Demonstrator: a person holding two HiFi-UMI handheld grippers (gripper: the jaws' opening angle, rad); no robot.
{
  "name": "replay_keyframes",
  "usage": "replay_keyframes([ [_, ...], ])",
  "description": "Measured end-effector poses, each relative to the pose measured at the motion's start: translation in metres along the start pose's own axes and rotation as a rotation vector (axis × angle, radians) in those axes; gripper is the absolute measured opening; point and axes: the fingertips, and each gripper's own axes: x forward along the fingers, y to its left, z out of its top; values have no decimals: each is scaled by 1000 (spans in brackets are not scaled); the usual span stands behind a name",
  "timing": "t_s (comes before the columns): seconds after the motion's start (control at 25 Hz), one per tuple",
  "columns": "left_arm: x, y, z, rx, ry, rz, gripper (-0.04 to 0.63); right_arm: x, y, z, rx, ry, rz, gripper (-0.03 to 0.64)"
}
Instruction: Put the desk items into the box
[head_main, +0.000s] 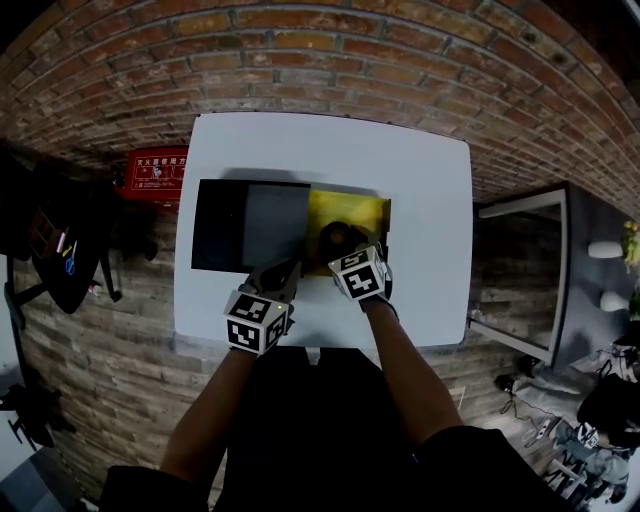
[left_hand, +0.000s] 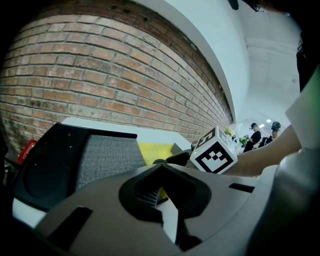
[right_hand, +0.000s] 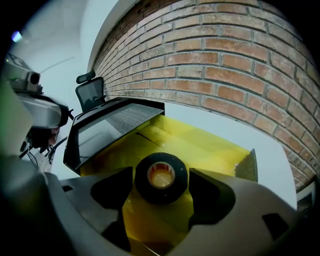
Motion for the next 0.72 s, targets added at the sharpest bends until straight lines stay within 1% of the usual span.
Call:
replay_keyframes([
  [0.16, -3, 0, 0, 9, -2, 1, 12, -14, 4, 9, 14, -50, 12, 342],
  [0.32, -7, -3, 3, -5, -22, 3, 11, -37, 3, 17, 28, -116, 7, 342],
  [0.56, -11, -12, 7, 15, -37, -5, 12, -73, 6, 21, 38, -208, 36, 339],
  [0.6, -11, -14, 9, 16, -40, -6, 11, -79, 5, 21, 36, -221, 35, 330],
  [0.64, -12, -16, 10, 20, -44, -8, 12, -86, 4, 21, 34, -234, 31, 300],
  [0.68, -13, -19, 12, 25, -49, -10, 12, -93, 3, 21, 34, -247, 28, 252],
  [0.72, -14, -21, 15, 30, -54, -12, 11, -99, 2, 20, 35, -260, 26, 227],
])
